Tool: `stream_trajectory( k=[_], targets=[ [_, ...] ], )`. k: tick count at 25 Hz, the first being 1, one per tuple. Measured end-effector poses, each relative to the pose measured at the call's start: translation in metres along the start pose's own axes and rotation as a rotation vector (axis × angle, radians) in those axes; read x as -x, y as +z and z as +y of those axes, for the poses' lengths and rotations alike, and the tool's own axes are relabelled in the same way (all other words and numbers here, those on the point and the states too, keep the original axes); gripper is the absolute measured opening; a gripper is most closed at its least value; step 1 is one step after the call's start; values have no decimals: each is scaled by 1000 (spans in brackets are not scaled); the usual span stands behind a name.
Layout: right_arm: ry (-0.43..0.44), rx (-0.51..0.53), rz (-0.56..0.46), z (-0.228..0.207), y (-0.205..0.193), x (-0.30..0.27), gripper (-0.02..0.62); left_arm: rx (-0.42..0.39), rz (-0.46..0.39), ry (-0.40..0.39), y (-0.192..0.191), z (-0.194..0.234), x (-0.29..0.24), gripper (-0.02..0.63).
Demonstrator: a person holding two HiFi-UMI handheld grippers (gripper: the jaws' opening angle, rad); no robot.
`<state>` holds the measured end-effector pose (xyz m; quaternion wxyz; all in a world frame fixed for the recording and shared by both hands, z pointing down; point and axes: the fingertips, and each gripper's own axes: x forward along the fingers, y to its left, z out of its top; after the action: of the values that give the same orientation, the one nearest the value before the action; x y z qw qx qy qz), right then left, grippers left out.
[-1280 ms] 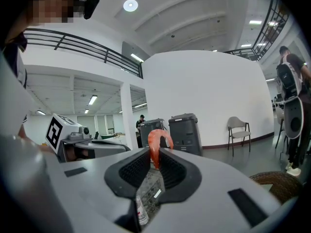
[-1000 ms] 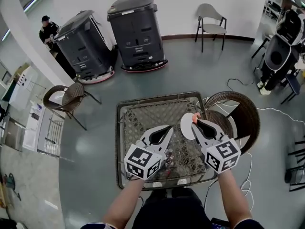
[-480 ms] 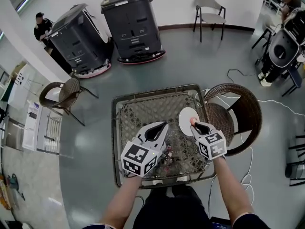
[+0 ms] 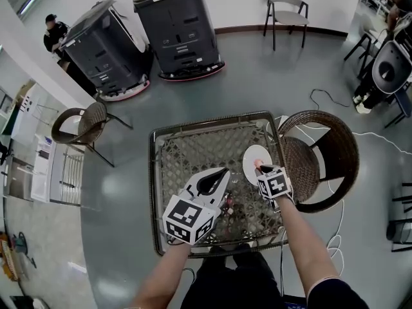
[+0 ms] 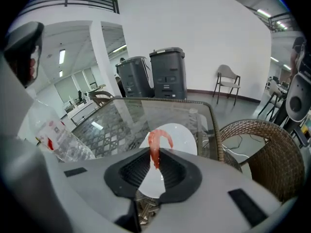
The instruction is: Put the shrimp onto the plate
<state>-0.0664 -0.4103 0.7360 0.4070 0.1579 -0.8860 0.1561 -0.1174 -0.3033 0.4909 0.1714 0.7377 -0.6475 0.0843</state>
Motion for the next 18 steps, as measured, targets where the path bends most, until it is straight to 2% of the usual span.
stream_trajectory(
  k=[7, 18],
  targets=[
    [-26, -22, 69, -13, -12, -34, 55, 8, 28, 0, -8, 1, -10, 8],
    [-48, -88, 116, -14, -17, -53, 55, 20, 40, -6, -9, 2, -13, 8]
  ],
)
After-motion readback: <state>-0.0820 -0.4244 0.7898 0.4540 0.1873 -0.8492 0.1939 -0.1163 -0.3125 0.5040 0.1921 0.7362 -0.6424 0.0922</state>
